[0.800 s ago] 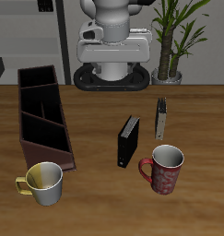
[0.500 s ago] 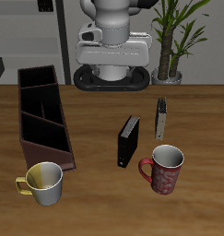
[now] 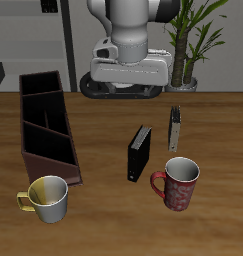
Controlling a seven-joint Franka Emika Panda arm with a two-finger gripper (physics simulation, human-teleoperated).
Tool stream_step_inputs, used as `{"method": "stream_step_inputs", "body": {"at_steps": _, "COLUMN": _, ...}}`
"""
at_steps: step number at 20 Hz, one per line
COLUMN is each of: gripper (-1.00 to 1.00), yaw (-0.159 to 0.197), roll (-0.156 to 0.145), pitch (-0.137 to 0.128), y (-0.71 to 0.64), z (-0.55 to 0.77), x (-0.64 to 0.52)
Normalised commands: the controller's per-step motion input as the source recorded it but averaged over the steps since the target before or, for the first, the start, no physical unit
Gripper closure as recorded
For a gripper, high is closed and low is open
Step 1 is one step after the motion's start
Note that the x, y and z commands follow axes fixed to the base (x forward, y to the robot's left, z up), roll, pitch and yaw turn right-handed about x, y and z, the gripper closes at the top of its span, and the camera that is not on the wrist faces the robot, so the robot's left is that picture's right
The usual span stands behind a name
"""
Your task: Place the black book into the right desk caddy's right compartment
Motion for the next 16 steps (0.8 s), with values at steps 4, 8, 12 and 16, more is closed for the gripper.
{"method": "stream_step_inputs", "body": {"at_steps": 4, "gripper": -1.0, "yaw": -0.046, "roll": -0.007, "pitch": 0.0, "y": 0.11, "z": -0.31, "x": 0.08}}
{"method": "stream_step_inputs", "body": {"at_steps": 8, "gripper": -1.0, "yaw": -0.036, "roll": 0.011, "pitch": -0.001, "y": 0.07, "z": -0.27, "x": 0.11}}
{"method": "stream_step_inputs", "body": {"at_steps": 12, "gripper": -1.0, "yaw": -0.011, "roll": 0.014, "pitch": 0.014, "y": 0.04, "z": -0.38, "x": 0.12}}
{"method": "stream_step_inputs", "body": {"at_steps": 16, "gripper": -1.0, "yaw": -0.01, "roll": 0.008, "pitch": 0.036, "y": 0.02, "z": -0.41, "x": 0.08}}
